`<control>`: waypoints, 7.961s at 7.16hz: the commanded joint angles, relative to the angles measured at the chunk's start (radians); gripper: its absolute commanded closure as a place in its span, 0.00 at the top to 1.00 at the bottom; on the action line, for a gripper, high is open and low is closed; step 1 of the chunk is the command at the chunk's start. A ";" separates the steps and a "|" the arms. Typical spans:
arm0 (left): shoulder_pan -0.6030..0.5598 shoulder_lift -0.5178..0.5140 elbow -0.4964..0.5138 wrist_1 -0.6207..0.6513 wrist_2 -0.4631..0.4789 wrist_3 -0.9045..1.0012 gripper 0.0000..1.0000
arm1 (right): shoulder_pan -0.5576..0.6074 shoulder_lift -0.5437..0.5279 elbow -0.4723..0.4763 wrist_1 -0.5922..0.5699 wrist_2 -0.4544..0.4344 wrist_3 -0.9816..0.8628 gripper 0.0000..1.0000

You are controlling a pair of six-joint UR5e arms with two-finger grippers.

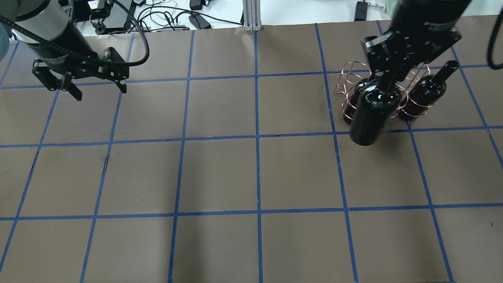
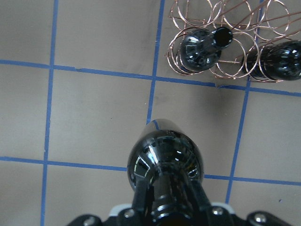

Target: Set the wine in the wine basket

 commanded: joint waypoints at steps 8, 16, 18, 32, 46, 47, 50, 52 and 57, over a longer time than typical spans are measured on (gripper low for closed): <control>-0.068 0.016 -0.034 0.005 0.000 -0.003 1.00 | -0.258 0.211 -0.095 -0.217 0.103 -0.333 0.00; -0.060 0.019 -0.034 -0.002 -0.004 0.000 1.00 | -0.255 0.269 -0.086 -0.234 0.106 -0.323 0.00; -0.061 0.013 -0.034 -0.001 -0.007 0.000 1.00 | -0.255 0.271 -0.084 -0.234 0.105 -0.323 0.00; -0.060 0.014 -0.035 -0.002 0.004 0.002 1.00 | -0.253 0.317 0.012 -0.337 0.096 -0.325 0.00; -0.060 0.016 -0.040 -0.007 0.003 0.002 1.00 | -0.245 0.317 0.005 -0.357 0.076 -0.225 1.00; -0.060 0.016 -0.040 -0.007 0.001 0.003 1.00 | -0.244 0.274 -0.033 -0.278 0.077 -0.224 1.00; -0.060 0.016 -0.040 -0.004 0.000 0.003 1.00 | -0.065 0.168 -0.043 -0.154 0.065 0.005 1.00; -0.060 0.017 -0.038 -0.001 -0.007 0.002 1.00 | 0.055 0.150 -0.022 -0.128 0.071 0.149 0.99; -0.060 0.027 -0.028 0.004 -0.007 0.002 1.00 | 0.043 0.118 -0.012 -0.050 0.066 0.100 0.99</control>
